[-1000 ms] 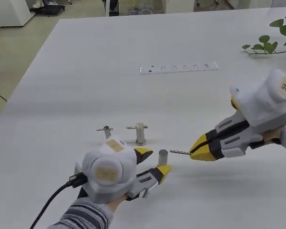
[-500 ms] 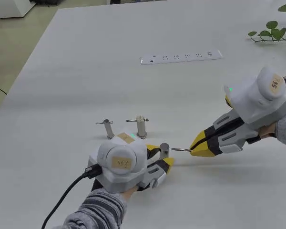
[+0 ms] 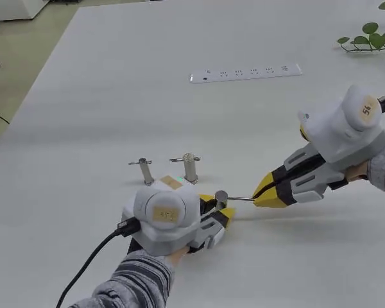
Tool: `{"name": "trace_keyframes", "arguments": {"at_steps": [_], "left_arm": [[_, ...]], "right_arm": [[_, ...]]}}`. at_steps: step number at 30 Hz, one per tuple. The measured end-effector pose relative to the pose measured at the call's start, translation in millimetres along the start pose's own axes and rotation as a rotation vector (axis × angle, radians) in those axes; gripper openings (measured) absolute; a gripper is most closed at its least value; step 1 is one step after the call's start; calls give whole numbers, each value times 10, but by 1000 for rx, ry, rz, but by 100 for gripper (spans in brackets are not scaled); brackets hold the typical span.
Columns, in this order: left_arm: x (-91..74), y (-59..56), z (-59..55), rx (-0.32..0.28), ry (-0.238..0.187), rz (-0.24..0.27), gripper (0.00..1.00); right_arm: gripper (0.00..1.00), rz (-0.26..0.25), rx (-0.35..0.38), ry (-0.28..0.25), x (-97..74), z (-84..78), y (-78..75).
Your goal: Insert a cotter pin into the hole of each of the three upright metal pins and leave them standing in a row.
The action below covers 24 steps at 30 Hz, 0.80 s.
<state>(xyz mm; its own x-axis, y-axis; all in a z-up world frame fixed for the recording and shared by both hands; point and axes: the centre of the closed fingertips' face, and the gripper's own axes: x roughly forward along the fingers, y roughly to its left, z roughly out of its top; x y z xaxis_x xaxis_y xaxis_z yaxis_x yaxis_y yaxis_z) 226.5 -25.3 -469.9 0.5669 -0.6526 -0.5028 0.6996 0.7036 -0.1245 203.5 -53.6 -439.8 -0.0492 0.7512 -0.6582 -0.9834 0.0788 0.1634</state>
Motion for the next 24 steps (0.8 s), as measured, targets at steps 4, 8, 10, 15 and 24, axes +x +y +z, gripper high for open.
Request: {"name": "trace_keyframes", "arguments": {"at_steps": [4, 8, 10, 15, 24], "left_arm": [[6, 14, -10, -2, 2, 4, 11], [6, 10, -17, 1, 5, 4, 11], [10, 12, -22, 6, 6, 6, 11], [17, 12, -24, 20, 6, 7, 11], [25, 15, -22, 44, -5, 14, 10]], "right_arm": [[0, 3, -9, 1, 5, 20, 0], [0, 3, -20, 7, 21, 41, -4], [0, 5, -26, 10, 35, 52, -1], [0, 4, -45, 27, 57, 56, 1], [0, -1, -91, 68, 87, 51, -17]]}}
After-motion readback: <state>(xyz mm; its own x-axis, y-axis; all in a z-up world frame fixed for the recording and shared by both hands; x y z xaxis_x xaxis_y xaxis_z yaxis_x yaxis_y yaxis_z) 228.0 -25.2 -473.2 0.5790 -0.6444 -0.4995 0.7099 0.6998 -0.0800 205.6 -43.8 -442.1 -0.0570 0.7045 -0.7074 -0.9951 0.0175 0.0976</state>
